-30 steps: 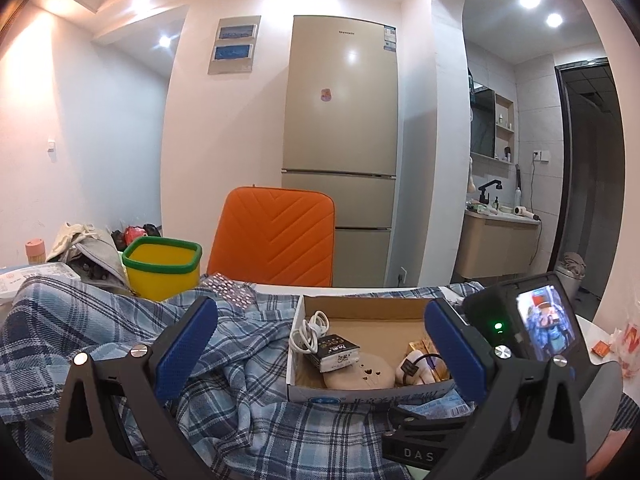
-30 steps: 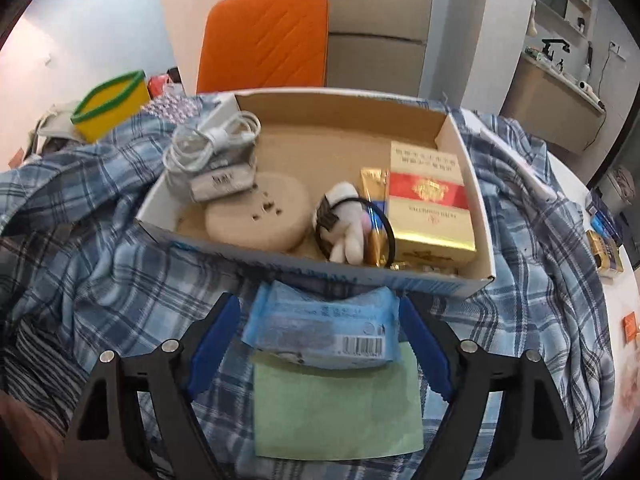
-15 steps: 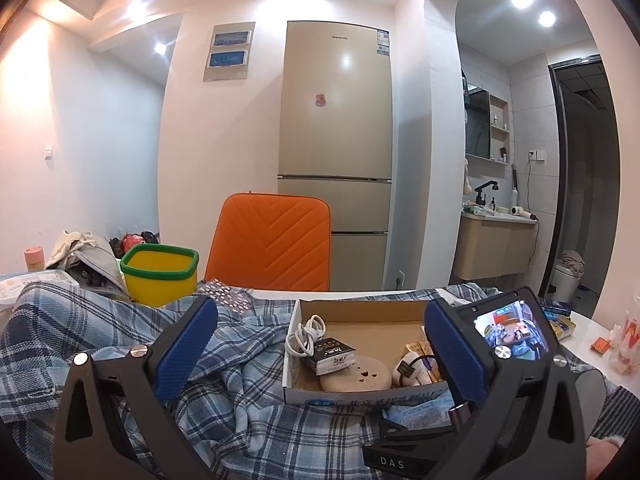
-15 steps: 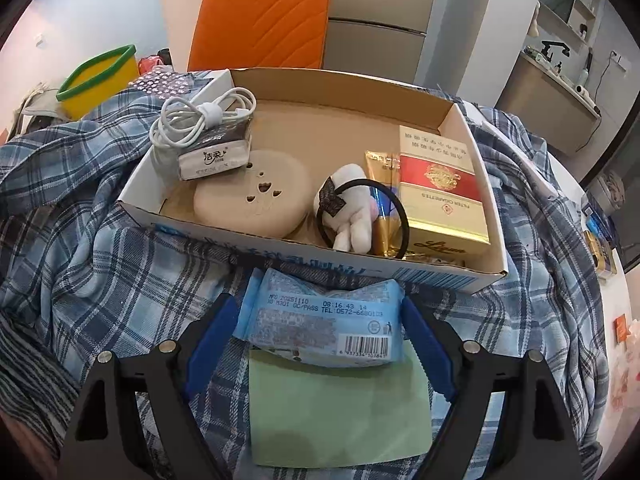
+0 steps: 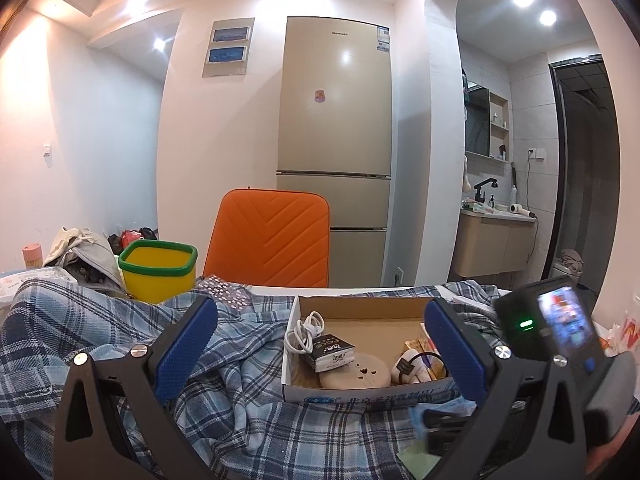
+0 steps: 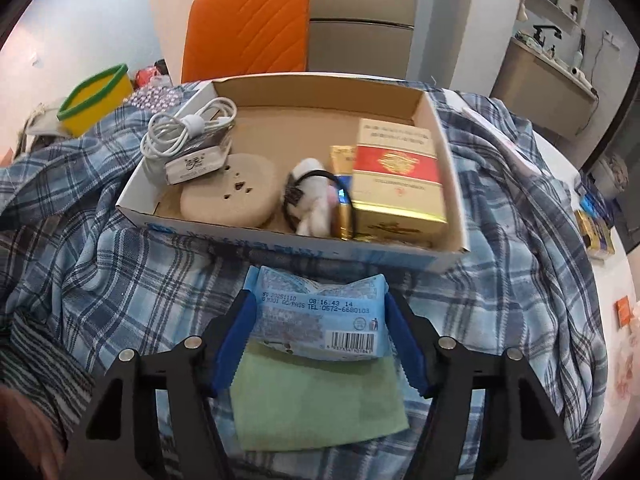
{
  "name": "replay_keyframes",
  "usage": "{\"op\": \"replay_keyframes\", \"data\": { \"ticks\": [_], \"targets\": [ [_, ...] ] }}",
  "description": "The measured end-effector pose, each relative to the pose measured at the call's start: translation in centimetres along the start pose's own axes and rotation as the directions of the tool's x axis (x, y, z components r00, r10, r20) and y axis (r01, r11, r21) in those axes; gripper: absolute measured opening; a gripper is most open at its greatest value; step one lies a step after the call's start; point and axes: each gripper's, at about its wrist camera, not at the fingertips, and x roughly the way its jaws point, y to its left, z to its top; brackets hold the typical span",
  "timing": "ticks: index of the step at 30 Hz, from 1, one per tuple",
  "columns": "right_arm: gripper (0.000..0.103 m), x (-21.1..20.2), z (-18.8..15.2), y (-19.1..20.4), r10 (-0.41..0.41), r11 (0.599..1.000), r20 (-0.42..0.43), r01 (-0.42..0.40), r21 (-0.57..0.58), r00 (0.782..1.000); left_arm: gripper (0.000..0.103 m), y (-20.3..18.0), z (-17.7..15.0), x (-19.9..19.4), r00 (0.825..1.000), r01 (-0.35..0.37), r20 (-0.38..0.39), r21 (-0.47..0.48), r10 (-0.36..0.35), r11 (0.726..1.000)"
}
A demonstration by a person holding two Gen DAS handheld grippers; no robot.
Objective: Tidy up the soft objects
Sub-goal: 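Grasp the blue wet-wipe pack with the right gripper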
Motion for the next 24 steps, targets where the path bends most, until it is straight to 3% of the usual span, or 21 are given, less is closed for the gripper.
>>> {"op": "replay_keyframes", "data": {
  "ticks": [6,7,10,13,17,19,24],
  "targets": [
    [0.064,-2.7,-1.4,-3.8,0.023,0.998,0.043,-0.025,0.056,0.999,0.103,-0.1,0.0,0.2,1.0,0.011,-0.017,0.007,-0.011,1.0],
    [0.059,-2.9,-1.6,-4.4,0.023,0.998,0.047,-0.026,0.06,0.999,0.103,-0.3,-0.1,0.3,0.999,0.02,-0.026,0.015,-0.02,1.0],
    [0.058,-3.3,-2.3,-6.1,0.053,0.997,0.024,-0.054,0.056,0.998,0.103,-0.8,-0.2,0.4,0.999,0.028,-0.036,0.038,-0.026,0.999],
    [0.077,-2.9,-2.9,-6.9,0.038,0.999,0.005,-0.038,0.038,0.999,0.103,-1.0,-0.2,0.2,0.999,0.032,-0.032,0.05,-0.031,0.998],
    [0.078,-3.4,-2.7,-8.5,0.092,0.982,0.066,-0.102,0.159,0.994,0.103,-1.1,-0.3,0.2,0.999,0.031,-0.034,0.045,-0.03,0.999],
    [0.08,-4.0,-2.3,-8.3,0.129,0.976,0.09,-0.143,0.163,0.988,0.103,-1.1,-0.2,0.2,0.999,0.03,-0.036,0.04,-0.029,0.999],
    [0.085,-4.2,-1.1,-6.7,0.099,0.978,0.091,-0.113,0.173,0.991,0.103,-1.1,-0.2,0.1,0.999,0.034,-0.032,0.05,-0.032,0.998]
  ]
}}
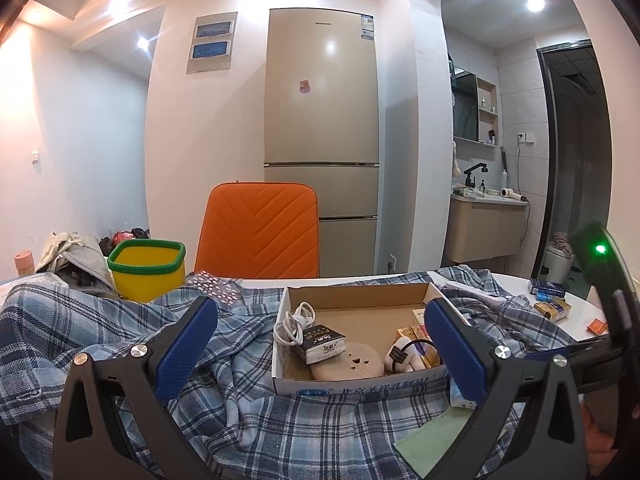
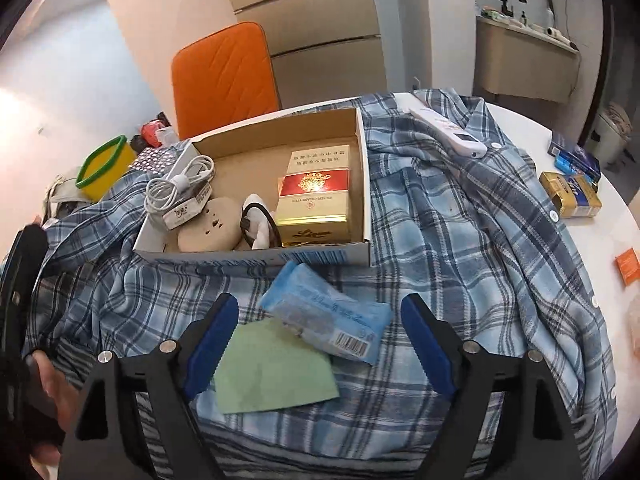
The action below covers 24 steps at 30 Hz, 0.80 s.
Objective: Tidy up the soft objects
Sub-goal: 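Grasp the blue wet-wipe pack with the right gripper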
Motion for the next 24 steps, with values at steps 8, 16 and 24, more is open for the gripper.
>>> {"op": "replay_keyframes", "data": {
  "ticks": [8,16,24],
  "targets": [
    [0.085,1.5,1.2,1.6,0.042,0.981,-0.067,-0.054,-0.187,0.997,0.103,0.3,0.1,0.1,1.0,0.001,-0.001,-0.009,-0.001,1.0],
    [0.085,2.6,1.8,-0.2,0.187,0.915,-0.161,-0.231,-0.33,0.969,0.103,-0.1,0.0,0.1,1.0,0.027,-0.011,0.013,-0.026,1.0],
    [0.072,4.7,-0.1,1.2,0.097,0.871,-0.212,-0.186,-0.455,0.973,0.103,-0.8,-0.1,0.5,0.996,0.074,-0.042,0.048,-0.072,0.996]
  ]
}}
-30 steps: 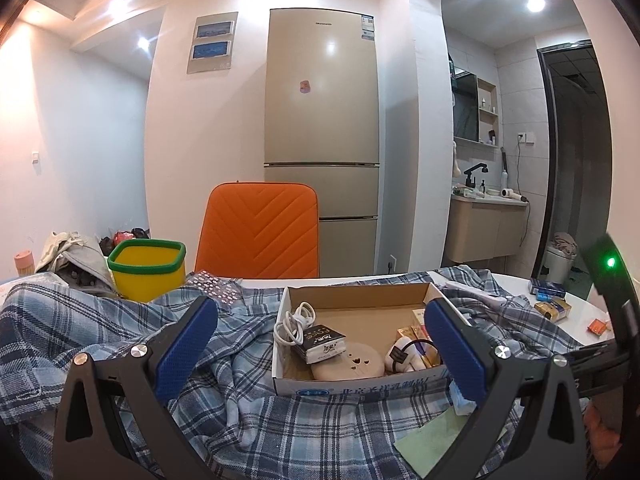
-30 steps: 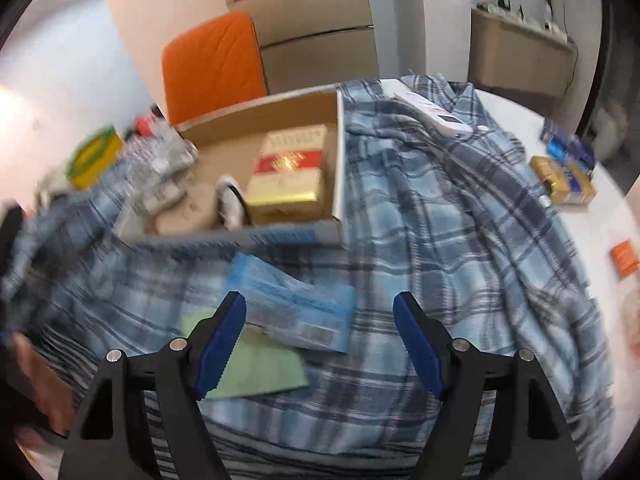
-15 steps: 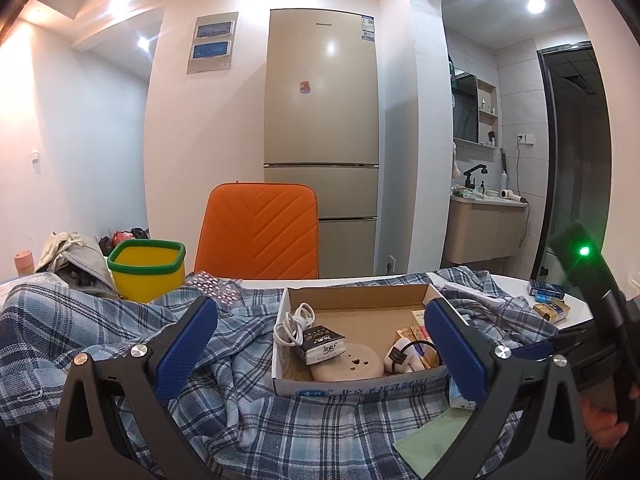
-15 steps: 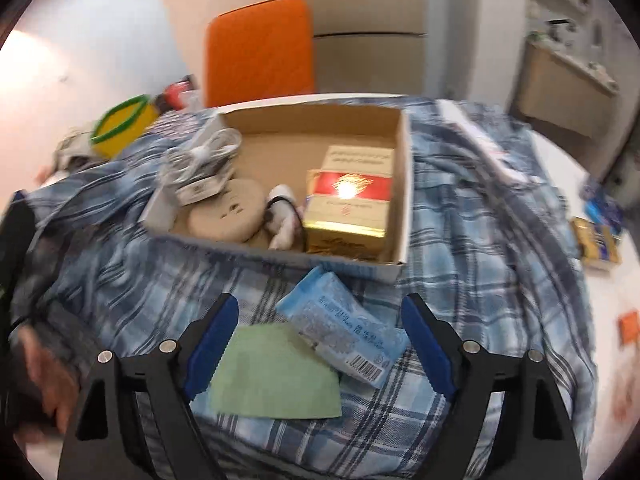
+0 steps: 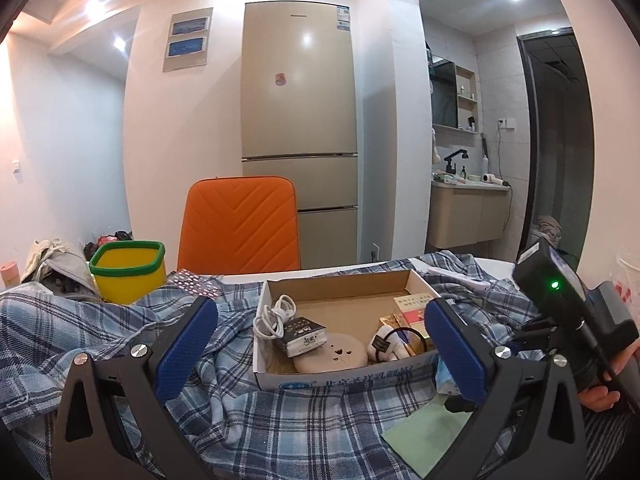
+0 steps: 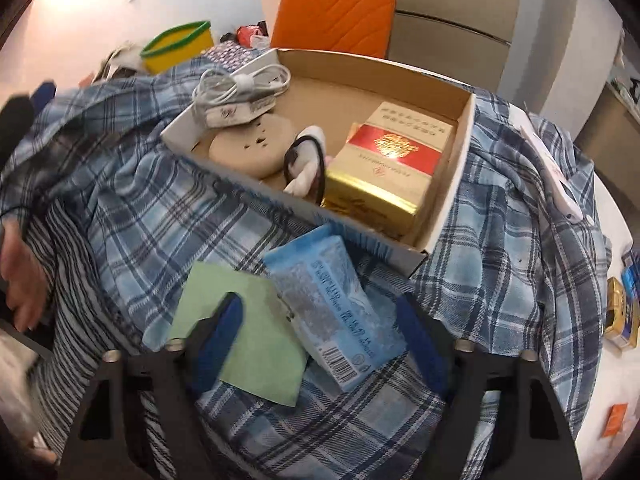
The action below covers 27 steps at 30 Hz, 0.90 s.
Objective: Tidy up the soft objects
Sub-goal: 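Grasp the blue wet-wipe pack with the right gripper, then grasp the pale green card with the left gripper and lift it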
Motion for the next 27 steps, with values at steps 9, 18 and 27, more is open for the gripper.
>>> {"op": "replay_keyframes", "data": {
  "ticks": [9,18,27],
  "targets": [
    [0.035,-2.1,-1.0,1.2,0.008,0.999,0.066,-0.005,-0.033,0.998,0.103,-1.7,-0.4,0.7,0.992,0.106,-0.082,0.105,-0.098,0.989],
    [0.035,-9.5,-4.7,0.2,-0.163,0.963,0.344,0.074,0.258,0.925,0.103,-6.8,-2.7,3.7,0.882,0.419,-0.362,0.315,-0.3,0.852],
    [0.035,-11.0,-8.0,-2.4,-0.191,0.921,0.443,0.004,0.389,0.876,0.097,-11.6,-5.4,6.7,0.668,0.676,-0.681,0.387,-0.3,0.627]
  ]
}}
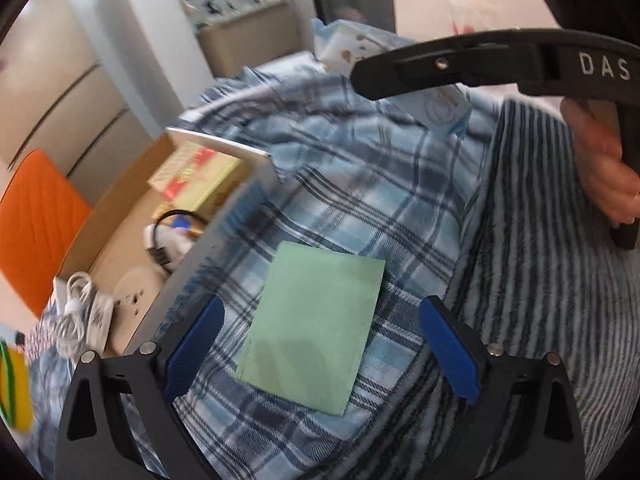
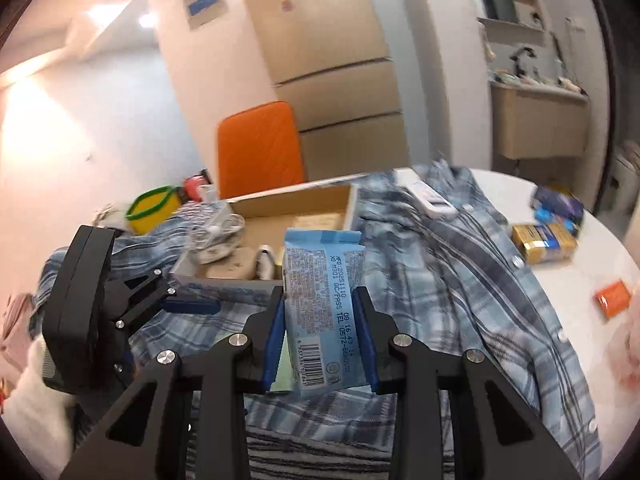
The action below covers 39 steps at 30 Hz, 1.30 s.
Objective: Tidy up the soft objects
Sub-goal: 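Grasp the pale green card with the left gripper and lift it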
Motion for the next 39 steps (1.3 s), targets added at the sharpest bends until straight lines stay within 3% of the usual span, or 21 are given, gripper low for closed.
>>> {"op": "replay_keyframes", "data": {
  "ticks": [5,10,15,20,25,29,31,32,39],
  "targets": [
    [0.035,1.1,-0.7,-0.5,-0.057,0.998,-0.039,0.059,0.036,0.998,0.094,0.2,1.1,2.1,0.994,0.066,-0.085,0.017,-0.064,0.998],
    [0.035,1.5,-1.0,0.0,-0.069,0.998,-0.05,0.069,0.0,0.996,0.089,1.0,2.1,2.3,0.988,0.139,-0.064,-0.031,-0.14,0.99],
    [0.035,1.4,-1.1,0.1,-0.066,0.998,-0.046,0.066,-0.005,0.997,0.086,0.9,2.8,2.6,0.98,0.181,-0.078,-0.012,-0.181,0.983],
    [0.035,1.3,-1.0,0.0,-0.058,0.998,-0.048,0.059,0.006,0.997,0.085,2.9,3.0,3.0,0.969,0.236,-0.055,-0.094,-0.241,0.967],
    [0.035,1.4,-1.0,0.0,-0.053,0.999,-0.052,0.053,0.0,0.997,0.085,3.7,2.4,3.8,0.969,0.214,-0.104,-0.11,-0.225,0.971],
    [0.035,1.4,-1.1,0.0,-0.045,0.999,-0.057,0.045,-0.003,0.997,0.085,3.4,2.0,3.3,0.965,0.238,-0.087,-0.104,-0.247,0.966],
    [0.035,1.5,-1.1,0.0,-0.044,0.999,-0.057,0.044,-0.001,0.997,0.074,3.0,1.9,3.1,0.967,0.234,-0.085,-0.085,-0.241,0.969],
    [0.035,1.5,-1.1,0.0,-0.043,0.999,-0.059,0.043,-0.001,0.997,0.074,2.9,1.9,2.9,0.969,0.226,-0.081,-0.079,-0.232,0.971],
    [0.035,1.6,-1.0,-0.2,-0.042,0.999,-0.061,0.043,0.01,0.997,0.072,3.7,1.8,0.0,0.974,0.226,0.022,-0.121,-0.225,0.967]
  ]
}}
